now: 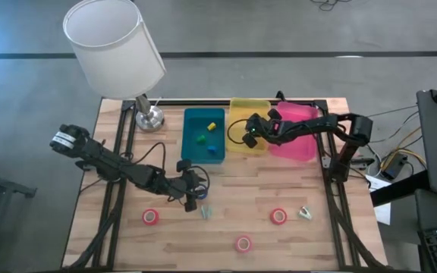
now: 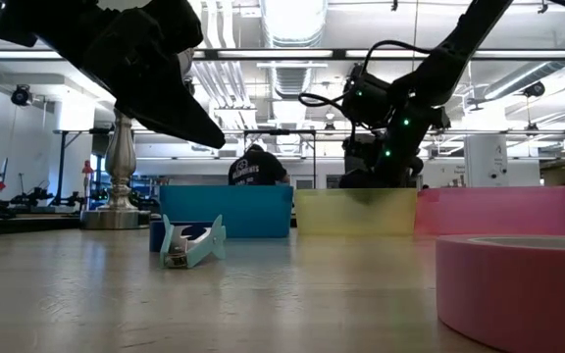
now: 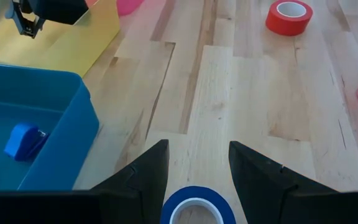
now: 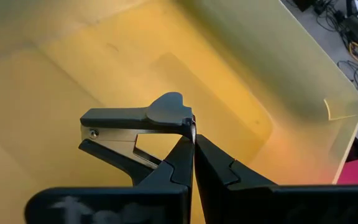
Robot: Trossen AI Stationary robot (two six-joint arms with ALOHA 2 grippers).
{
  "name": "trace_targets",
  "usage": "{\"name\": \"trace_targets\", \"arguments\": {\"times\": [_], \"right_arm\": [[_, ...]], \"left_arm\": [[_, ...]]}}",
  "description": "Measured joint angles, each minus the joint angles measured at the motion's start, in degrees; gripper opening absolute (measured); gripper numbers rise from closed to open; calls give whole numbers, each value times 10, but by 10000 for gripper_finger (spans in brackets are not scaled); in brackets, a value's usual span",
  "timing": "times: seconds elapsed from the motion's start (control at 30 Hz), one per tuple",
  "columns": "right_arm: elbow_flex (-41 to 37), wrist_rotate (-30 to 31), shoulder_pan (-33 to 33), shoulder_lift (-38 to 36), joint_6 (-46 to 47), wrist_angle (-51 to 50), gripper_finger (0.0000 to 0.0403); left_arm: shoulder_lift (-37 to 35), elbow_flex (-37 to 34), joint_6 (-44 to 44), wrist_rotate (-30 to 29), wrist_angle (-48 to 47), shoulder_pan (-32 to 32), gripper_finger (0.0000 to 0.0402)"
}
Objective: Pick and place Stapler, Stapler remover, tape
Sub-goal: Put the black staple remover into the yellow bin, then put the blue staple remover into the yellow bin
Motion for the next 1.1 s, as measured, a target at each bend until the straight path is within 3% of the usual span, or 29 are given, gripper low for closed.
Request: {"name": "trace_targets", "arguments": {"times": [0.4,1.1], "right_arm": [[0,-14,-7,0,-2,0,16],[0,-40,-6,-26,-5,-3,146]], "left_arm": [[0,0,-5,0,0,0,172],[0,0,-4,0,0,0,172]]}}
